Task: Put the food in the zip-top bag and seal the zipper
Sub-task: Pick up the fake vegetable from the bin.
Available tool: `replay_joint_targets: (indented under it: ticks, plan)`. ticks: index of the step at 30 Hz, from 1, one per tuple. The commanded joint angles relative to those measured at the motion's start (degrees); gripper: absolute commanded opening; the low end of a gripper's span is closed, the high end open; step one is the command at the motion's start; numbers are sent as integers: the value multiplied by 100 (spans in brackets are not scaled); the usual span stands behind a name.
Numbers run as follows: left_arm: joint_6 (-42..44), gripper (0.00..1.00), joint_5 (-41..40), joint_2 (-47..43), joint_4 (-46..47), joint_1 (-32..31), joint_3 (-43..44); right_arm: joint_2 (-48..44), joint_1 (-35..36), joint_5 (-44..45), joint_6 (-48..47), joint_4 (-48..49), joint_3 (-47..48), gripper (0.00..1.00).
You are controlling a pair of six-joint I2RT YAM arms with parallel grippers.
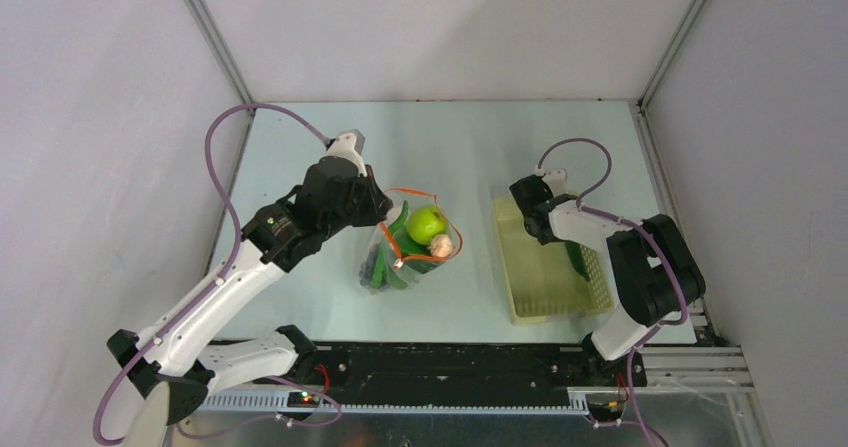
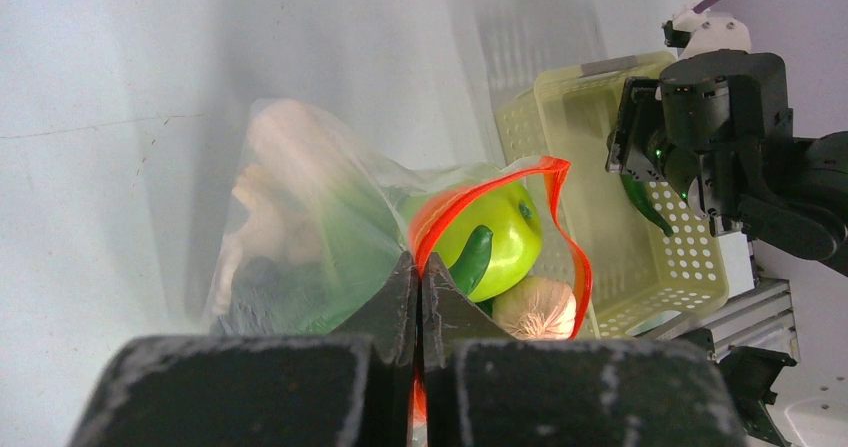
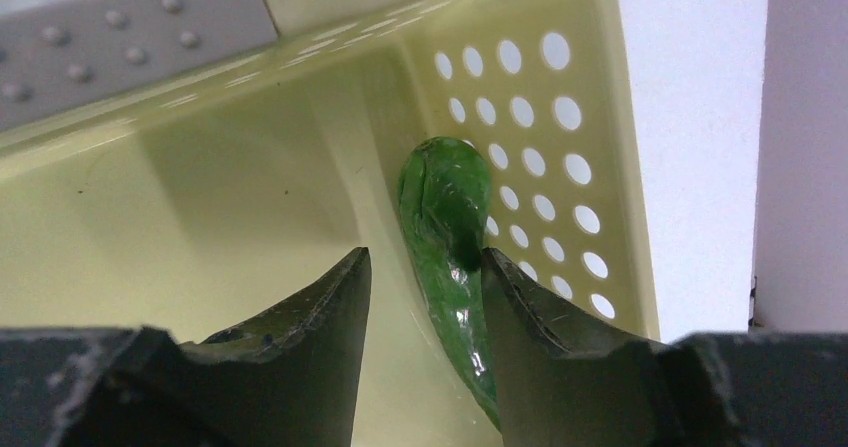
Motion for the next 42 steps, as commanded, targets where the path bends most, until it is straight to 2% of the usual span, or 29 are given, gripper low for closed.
replay_joint_targets:
  ticks: [1,20,26,30,39,42]
  plan:
    - [-41,1,62,-212,402,49,44,139,-113,73,-39,204,70,48]
    - [-27,1,84,-183,413,58,51,-87,-766,-1895,-404,325,9,44]
    - [-27,1,90,-202,413,61,50,-215,-838,-2098,-373,310,8,38]
    - [-19,0,88,-211,419,71,49,-401,-841,-2069,-261,251,-3,30]
    - [-19,0,126,-241,419,66,50,-1001,-961,-3129,-77,453,-102,29]
    - [-18,0,124,-273,428,65,43,-996,-966,-3090,-35,419,-109,27]
